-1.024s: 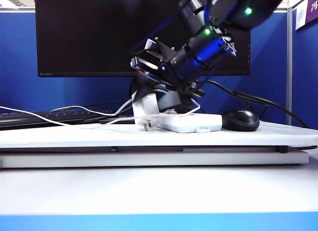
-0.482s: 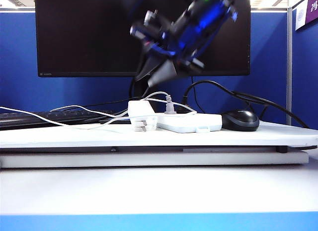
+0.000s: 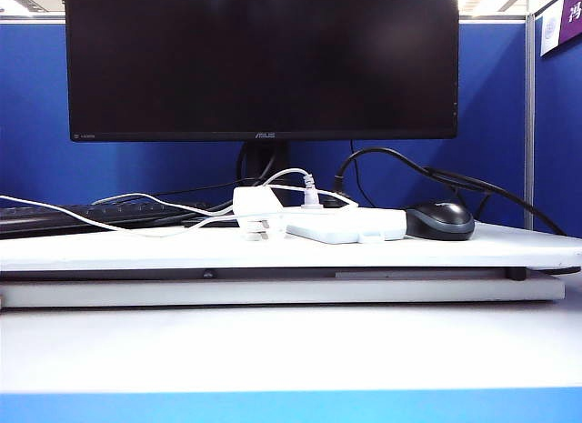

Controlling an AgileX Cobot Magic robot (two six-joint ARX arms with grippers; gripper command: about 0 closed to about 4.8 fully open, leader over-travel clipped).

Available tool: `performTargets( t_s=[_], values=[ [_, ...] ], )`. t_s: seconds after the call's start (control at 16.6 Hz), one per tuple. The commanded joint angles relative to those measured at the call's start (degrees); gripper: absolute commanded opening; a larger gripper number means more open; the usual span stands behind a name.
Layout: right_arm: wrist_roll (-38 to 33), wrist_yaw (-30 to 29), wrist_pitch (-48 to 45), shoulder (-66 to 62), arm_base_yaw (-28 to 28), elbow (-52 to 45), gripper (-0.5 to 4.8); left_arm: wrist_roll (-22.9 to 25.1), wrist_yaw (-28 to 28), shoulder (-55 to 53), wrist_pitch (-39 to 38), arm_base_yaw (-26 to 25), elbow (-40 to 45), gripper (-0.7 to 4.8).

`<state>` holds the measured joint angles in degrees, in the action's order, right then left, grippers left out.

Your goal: Unplug the white charger from the socket, then place it next to the socket.

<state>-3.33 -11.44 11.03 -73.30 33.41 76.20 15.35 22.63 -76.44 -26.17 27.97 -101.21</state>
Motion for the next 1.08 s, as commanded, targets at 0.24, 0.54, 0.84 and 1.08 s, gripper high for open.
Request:
performTargets(
  t_s=[0.24, 0.54, 0.84, 1.08],
  values=[
    [3.39, 2.58, -0.09, 19.08, 0.07, -1.46, -0.01, 3.15, -7.78, 15.87, -20.83, 0.09, -0.09, -0.06],
    [4.92, 4.52, -5.73, 38.10, 0.02, -22.36, -0.01, 3.28, -16.44, 35.12, -37.88, 0.09, -0.02, -0.06],
    [2.73, 8.15, -5.70, 49.70, 0.02, -40.81, -0.01, -0.63, -16.59, 45.37, -48.35, 0.07, 0.04, -0.06],
    [1.86, 12.02, -2.12, 59.60, 0.00, -50.93, -0.01, -2.58, -15.10, 52.63, -49.35, 0.04, 12.94, -0.05]
  ],
)
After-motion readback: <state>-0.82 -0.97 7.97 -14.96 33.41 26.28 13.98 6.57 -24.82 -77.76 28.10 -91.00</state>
